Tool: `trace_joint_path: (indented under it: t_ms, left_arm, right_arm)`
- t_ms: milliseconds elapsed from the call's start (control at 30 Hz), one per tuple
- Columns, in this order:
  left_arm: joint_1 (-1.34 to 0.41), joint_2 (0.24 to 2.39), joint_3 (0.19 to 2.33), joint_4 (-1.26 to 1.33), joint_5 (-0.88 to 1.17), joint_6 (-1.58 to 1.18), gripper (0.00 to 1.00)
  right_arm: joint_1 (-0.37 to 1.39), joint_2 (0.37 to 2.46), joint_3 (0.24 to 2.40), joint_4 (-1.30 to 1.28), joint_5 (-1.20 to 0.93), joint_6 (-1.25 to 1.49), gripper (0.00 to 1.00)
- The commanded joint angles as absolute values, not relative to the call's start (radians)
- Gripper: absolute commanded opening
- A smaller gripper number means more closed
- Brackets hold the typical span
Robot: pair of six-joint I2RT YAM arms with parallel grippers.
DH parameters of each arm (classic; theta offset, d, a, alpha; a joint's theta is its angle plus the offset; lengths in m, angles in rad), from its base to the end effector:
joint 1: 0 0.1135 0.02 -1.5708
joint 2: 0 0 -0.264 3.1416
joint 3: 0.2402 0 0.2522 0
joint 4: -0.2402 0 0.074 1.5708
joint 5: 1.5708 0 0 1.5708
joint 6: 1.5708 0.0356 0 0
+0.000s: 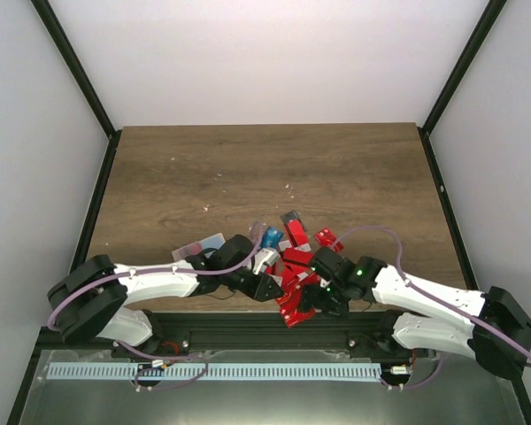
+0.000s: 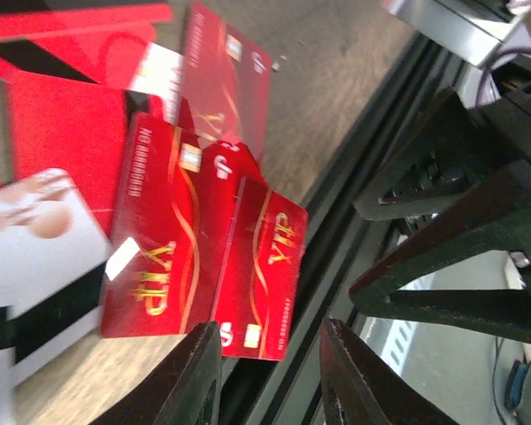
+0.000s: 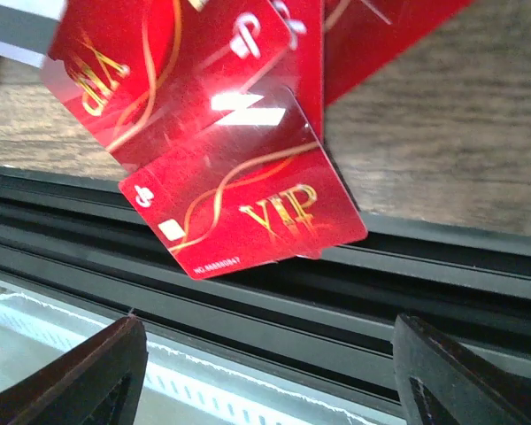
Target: Put the credit cards into the card holder
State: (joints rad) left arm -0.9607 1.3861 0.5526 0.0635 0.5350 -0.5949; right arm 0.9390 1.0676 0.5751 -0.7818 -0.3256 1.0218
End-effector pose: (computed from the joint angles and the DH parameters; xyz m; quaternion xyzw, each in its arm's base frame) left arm 0.1316 -0.2200 0.1592 0.2629 0.8546 -0.4372 0.0970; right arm 0.0903 0.1426 0.1788 -0.0165 -0.9761 -0.2103 0.0520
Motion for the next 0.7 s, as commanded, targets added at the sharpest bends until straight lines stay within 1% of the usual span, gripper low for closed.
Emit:
trace_joint_path:
  t_ms: [0, 167, 367, 567, 667]
  left_arm:
    - [-1.003, 1.447, 0.596, 0.118, 0.596, -0.556, 0.33]
    - [-1.024, 1.492, 0.615, 0.127, 0.613, -0.553, 0.32]
    - [-1.045, 1.546, 0.63, 0.136, 0.621, -0.549, 0.32]
    - [-1.059, 1.602, 0.632, 0.159, 0.626, -0.554, 0.3]
    - [-1.063, 1.635, 0.635, 0.174, 0.627, -0.557, 0.28]
  right_arm:
    - [0.939, 1.016, 0.517, -0.691, -0.401, 1.078, 0.77]
    - [0.928, 0.977, 0.439, -0.587, -0.408, 1.093, 0.76]
    - [0.846, 0.924, 0.313, -0.454, -0.459, 1.101, 0.66]
    - [0.815, 0.923, 0.287, -0.429, -0.42, 1.078, 0.58]
    - [0.79, 0.92, 0.251, -0.387, -0.437, 1.07, 0.54]
